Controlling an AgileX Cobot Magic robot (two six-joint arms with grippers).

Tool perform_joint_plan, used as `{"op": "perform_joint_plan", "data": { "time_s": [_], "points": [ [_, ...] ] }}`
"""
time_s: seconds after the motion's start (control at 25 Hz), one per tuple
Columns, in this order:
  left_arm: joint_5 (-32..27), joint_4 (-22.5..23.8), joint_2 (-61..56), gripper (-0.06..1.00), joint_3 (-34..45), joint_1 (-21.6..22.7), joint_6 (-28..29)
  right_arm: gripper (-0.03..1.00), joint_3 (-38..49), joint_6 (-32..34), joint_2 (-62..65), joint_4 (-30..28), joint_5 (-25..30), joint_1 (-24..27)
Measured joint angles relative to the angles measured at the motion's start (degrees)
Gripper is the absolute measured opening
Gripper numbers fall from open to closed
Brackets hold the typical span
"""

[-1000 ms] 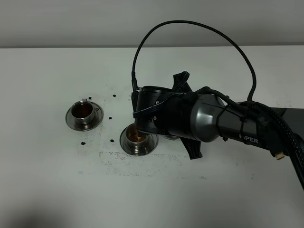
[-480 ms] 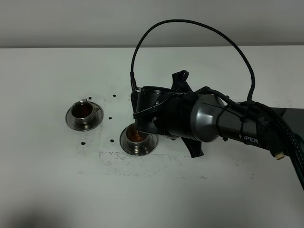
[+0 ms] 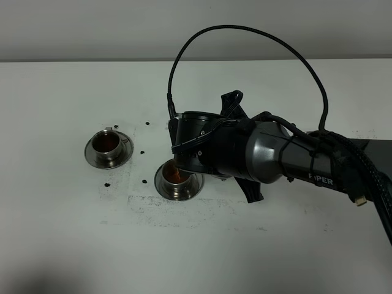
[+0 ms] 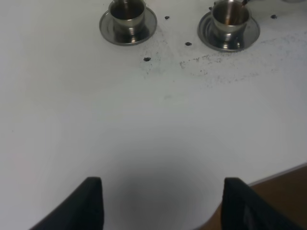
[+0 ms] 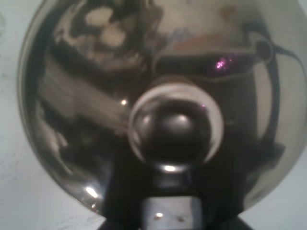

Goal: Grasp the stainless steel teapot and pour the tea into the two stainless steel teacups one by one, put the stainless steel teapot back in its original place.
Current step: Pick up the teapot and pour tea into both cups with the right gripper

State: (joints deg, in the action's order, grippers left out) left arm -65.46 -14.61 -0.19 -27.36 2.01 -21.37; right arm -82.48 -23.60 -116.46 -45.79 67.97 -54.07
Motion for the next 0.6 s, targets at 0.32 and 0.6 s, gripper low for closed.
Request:
{"op": "perform_joint_plan", "data": {
  "time_s": [0.32, 0.6],
  "points": [
    [-0.1, 2.1, 0.0, 0.52, 0.0, 0.0, 0.0, 0.17, 0.0, 0.0, 0.0, -0.2, 0.0, 0.0],
    [-0.1, 2.1, 0.0, 0.52, 0.0, 0.0, 0.0, 0.17, 0.0, -0.3, 0.0, -0.4, 0.0, 0.0]
  ]
}}
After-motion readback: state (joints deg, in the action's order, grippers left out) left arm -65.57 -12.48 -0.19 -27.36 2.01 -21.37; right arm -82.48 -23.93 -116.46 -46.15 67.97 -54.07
